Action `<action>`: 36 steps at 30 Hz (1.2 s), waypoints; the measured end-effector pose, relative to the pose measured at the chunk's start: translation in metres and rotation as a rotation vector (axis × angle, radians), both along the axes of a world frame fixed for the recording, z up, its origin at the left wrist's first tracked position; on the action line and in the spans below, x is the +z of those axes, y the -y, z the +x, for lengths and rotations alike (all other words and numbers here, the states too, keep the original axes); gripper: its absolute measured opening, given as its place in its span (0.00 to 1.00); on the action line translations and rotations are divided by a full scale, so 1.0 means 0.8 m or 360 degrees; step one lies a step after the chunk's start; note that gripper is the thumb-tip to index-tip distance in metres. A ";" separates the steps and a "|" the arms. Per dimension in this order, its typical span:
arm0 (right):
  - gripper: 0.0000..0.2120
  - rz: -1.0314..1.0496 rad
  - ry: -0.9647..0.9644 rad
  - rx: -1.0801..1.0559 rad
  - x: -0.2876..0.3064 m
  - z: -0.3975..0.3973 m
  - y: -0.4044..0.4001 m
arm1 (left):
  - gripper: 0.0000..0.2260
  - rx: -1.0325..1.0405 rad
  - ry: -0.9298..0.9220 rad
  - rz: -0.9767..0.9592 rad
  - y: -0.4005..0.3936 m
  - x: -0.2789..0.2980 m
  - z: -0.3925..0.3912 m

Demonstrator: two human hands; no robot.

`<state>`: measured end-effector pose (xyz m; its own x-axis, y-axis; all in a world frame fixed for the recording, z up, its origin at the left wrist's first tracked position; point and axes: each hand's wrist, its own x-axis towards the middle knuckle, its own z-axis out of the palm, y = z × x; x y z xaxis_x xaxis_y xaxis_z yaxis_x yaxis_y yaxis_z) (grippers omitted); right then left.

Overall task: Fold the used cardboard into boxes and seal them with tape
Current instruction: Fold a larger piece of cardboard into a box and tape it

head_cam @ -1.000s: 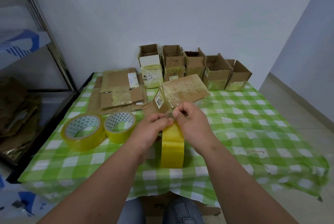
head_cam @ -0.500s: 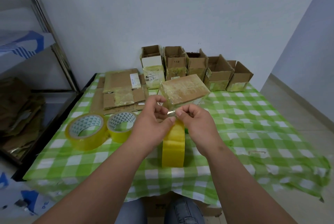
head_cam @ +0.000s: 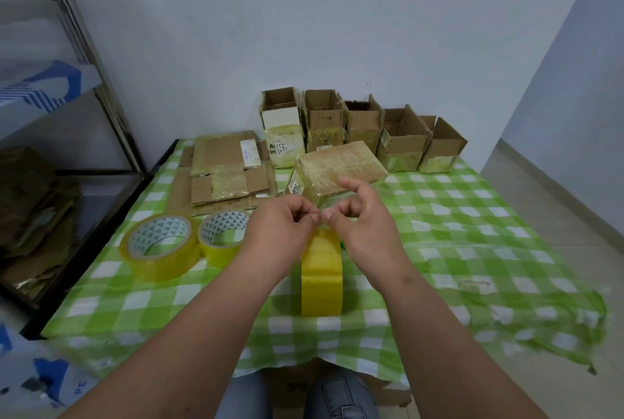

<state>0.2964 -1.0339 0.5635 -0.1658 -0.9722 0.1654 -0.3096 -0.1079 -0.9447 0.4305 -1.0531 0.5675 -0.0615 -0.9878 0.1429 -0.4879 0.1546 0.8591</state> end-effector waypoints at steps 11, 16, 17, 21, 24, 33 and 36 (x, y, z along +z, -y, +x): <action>0.37 0.0447 0.0002 0.0448 -0.005 0.010 -0.018 | 0.07 0.0414 -0.0742 0.0426 0.014 -0.029 0.019; 0.30 0.0218 -0.0227 0.0449 0.012 0.014 -0.018 | 0.04 0.0369 -0.0657 0.0532 0.018 -0.037 0.038; 0.29 0.0216 -0.0262 0.0474 0.013 0.015 -0.017 | 0.03 0.0349 -0.0475 0.0459 0.021 -0.035 0.043; 0.25 0.0269 -0.0354 0.0652 0.013 0.026 -0.015 | 0.18 0.0139 0.0516 0.0201 0.034 -0.015 0.051; 0.23 0.0276 -0.0391 0.0700 0.003 0.036 -0.010 | 0.21 0.0047 0.0942 0.0208 0.041 -0.009 0.055; 0.06 0.0253 -0.0219 0.0421 -0.005 0.015 -0.002 | 0.15 -0.0001 0.0832 0.0147 0.047 -0.015 0.060; 0.05 -0.0092 -0.0368 -0.0235 -0.010 -0.011 0.019 | 0.17 -0.0024 0.0524 -0.0001 0.048 -0.012 0.045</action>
